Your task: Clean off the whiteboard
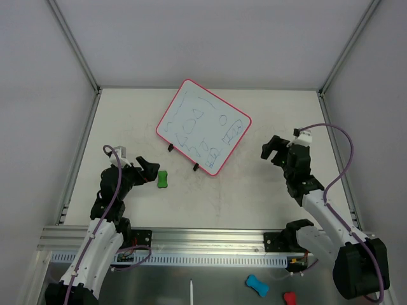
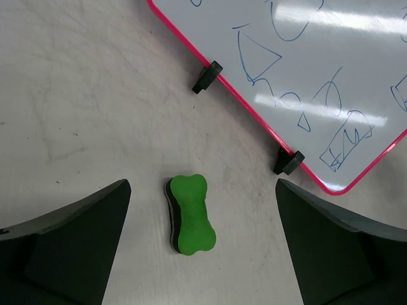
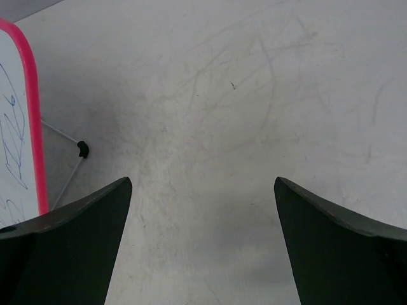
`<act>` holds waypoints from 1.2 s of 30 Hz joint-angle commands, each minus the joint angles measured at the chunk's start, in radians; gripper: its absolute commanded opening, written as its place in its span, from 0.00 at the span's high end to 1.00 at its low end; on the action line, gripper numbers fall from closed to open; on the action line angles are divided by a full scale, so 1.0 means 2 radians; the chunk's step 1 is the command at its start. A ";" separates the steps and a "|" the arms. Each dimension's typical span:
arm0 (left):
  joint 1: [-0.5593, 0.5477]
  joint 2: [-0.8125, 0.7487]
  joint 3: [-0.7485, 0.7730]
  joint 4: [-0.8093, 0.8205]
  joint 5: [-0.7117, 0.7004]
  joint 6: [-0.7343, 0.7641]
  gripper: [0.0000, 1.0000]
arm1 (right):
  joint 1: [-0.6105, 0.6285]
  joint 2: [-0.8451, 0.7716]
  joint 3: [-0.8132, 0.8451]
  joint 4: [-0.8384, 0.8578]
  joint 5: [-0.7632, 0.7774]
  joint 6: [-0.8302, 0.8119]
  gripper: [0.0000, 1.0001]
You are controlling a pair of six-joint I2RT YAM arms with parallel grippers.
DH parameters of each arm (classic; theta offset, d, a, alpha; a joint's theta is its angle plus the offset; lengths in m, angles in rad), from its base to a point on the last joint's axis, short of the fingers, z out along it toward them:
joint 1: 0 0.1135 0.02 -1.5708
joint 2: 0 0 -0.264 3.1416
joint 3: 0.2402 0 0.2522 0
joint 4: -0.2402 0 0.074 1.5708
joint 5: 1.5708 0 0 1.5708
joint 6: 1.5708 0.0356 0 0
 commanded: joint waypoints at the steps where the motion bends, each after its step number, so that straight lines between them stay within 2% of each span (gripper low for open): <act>1: -0.002 0.002 0.018 0.011 0.011 0.010 0.01 | 0.001 0.006 0.014 0.015 -0.006 0.004 0.01; 3: -0.002 0.003 0.018 0.011 0.010 0.010 0.01 | -0.001 0.007 0.018 0.015 -0.027 0.001 0.01; 7: -0.002 0.001 0.018 0.011 0.004 0.010 0.01 | -0.019 0.012 0.027 0.056 -0.140 0.016 0.01; 13: -0.002 0.001 0.018 0.011 0.007 0.010 0.01 | -0.050 0.012 0.023 0.108 -0.216 0.054 0.01; 15: -0.002 0.001 0.019 0.011 0.008 0.010 0.01 | -0.052 0.011 0.018 0.123 -0.216 0.070 0.01; 18: -0.002 0.001 0.019 0.011 0.011 0.010 0.01 | -0.053 0.008 -0.007 0.209 -0.201 0.076 0.01; 20: -0.002 0.002 0.019 0.011 0.011 0.010 0.01 | -0.058 0.015 -0.002 0.214 -0.203 0.075 0.01; 22: -0.002 0.003 0.019 0.012 0.011 0.010 0.01 | -0.074 0.034 0.015 0.212 -0.247 0.079 0.01; 23: -0.002 0.004 0.019 0.011 0.011 0.010 0.01 | -0.078 0.045 0.033 0.219 -0.302 0.082 0.01; 25: -0.002 0.005 0.019 0.012 0.011 0.010 0.01 | -0.079 0.082 0.039 0.278 -0.346 0.095 0.01; 28: -0.002 0.005 0.018 0.012 0.011 0.010 0.01 | -0.081 0.119 0.042 0.336 -0.358 0.117 0.01; 36: -0.002 0.004 0.016 0.016 0.012 0.010 0.01 | -0.103 0.141 0.054 0.337 -0.351 0.102 0.01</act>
